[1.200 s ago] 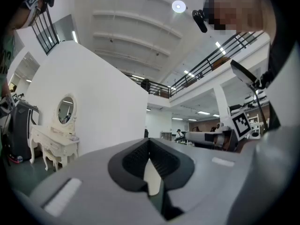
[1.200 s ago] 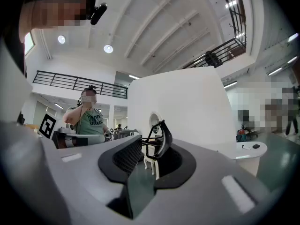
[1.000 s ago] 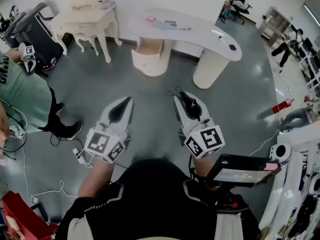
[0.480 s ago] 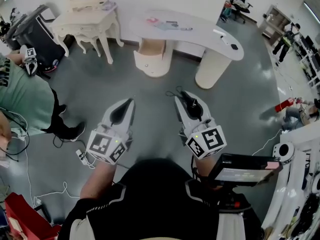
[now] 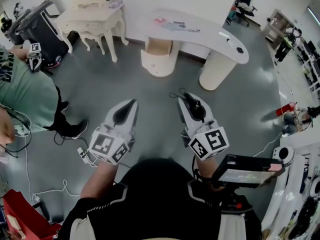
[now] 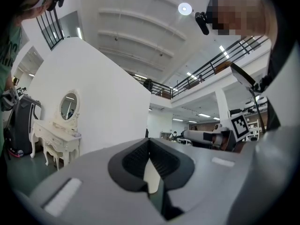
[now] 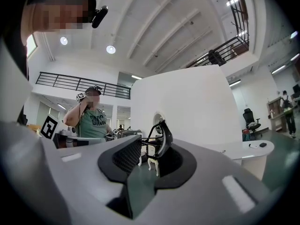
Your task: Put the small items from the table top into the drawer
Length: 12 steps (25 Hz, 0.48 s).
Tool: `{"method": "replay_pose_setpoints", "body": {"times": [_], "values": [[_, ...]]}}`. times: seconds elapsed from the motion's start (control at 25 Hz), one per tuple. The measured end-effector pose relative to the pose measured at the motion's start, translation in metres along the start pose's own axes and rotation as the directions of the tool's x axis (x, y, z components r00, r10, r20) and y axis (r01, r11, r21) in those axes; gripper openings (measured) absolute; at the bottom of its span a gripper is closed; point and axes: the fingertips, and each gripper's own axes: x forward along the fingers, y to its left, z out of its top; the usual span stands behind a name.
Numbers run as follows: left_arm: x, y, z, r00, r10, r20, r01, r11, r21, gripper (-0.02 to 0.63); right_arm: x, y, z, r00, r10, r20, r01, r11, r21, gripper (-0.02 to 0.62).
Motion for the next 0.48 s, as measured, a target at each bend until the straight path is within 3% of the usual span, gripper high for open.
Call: {"method": "replay_pose_setpoints", "body": {"times": [0.48], "values": [[-0.026, 0.041, -0.006, 0.999, -0.044, 0.016, 0.045, 0.997, -0.063, 0.000, 0.019, 0.032, -0.011, 0.999, -0.052, -0.006, 0.052, 0.998, 0.030, 0.094]]}}
